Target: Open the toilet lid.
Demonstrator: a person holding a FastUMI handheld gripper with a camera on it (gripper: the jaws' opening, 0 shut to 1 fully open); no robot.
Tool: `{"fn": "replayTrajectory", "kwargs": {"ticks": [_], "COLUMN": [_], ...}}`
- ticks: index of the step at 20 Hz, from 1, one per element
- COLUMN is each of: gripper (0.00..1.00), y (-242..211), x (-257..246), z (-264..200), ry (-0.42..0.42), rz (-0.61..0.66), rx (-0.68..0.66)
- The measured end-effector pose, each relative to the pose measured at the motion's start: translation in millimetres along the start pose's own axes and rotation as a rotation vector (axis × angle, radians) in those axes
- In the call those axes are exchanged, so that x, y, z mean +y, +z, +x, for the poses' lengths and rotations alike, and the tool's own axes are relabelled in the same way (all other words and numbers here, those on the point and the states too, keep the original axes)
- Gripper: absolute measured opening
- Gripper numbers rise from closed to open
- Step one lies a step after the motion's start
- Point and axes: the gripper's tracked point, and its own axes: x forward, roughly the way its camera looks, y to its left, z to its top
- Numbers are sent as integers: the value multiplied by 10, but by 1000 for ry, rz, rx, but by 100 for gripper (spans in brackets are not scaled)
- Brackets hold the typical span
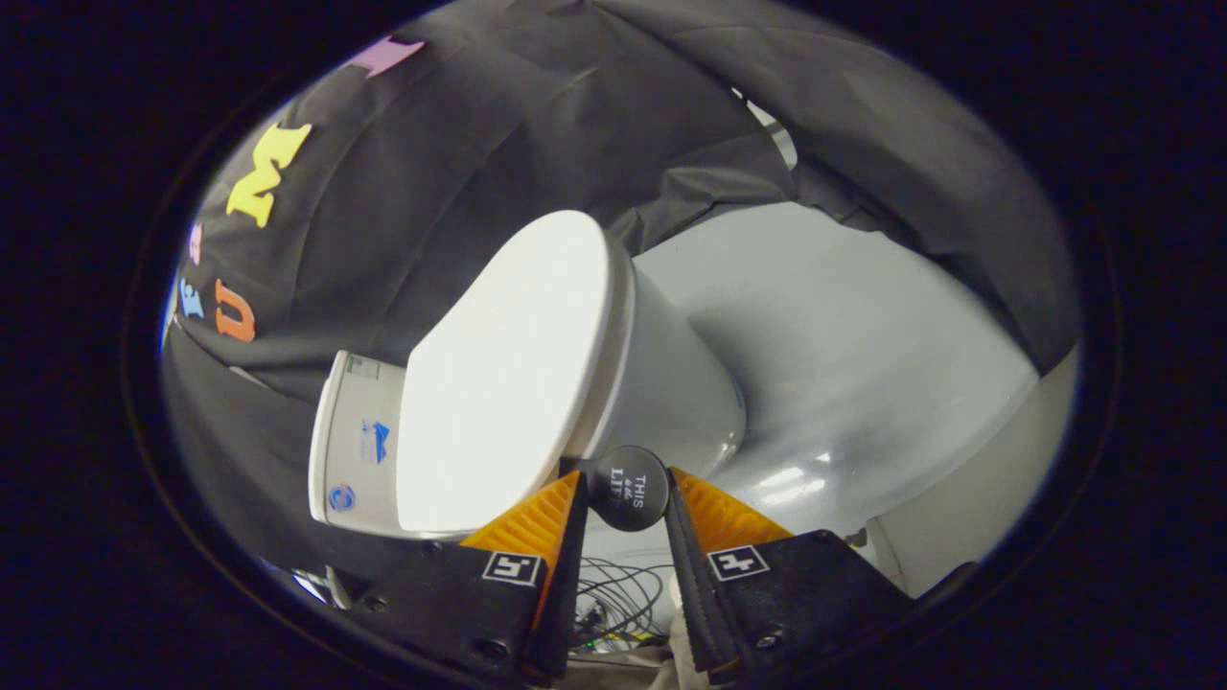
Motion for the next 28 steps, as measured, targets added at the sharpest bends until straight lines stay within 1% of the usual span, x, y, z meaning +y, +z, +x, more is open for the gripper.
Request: {"fn": "replayTrajectory", "kwargs": {"ticks": [5,6,7,9,11,13,16,17,18,22,28], "gripper": [30,28,24,20,14,10,8,4,4,4,4], "y": [39,48,78,116,162,131,137,148,136,193,269], "x": [4,26,38,50,66,60,141,155,171,309,564], "z": [-15,-8,-3,-55,-66,-68,-96,-93,-119,-224,-484], "ry": [87,100,112,135,162,185,200,193,189,190,238], "rz": [175,187,181,189,243,270,267,252,237,191,177], "rx": [-11,-20,-32,-47,-50,-47,-43,-44,-44,-57,-82]}}
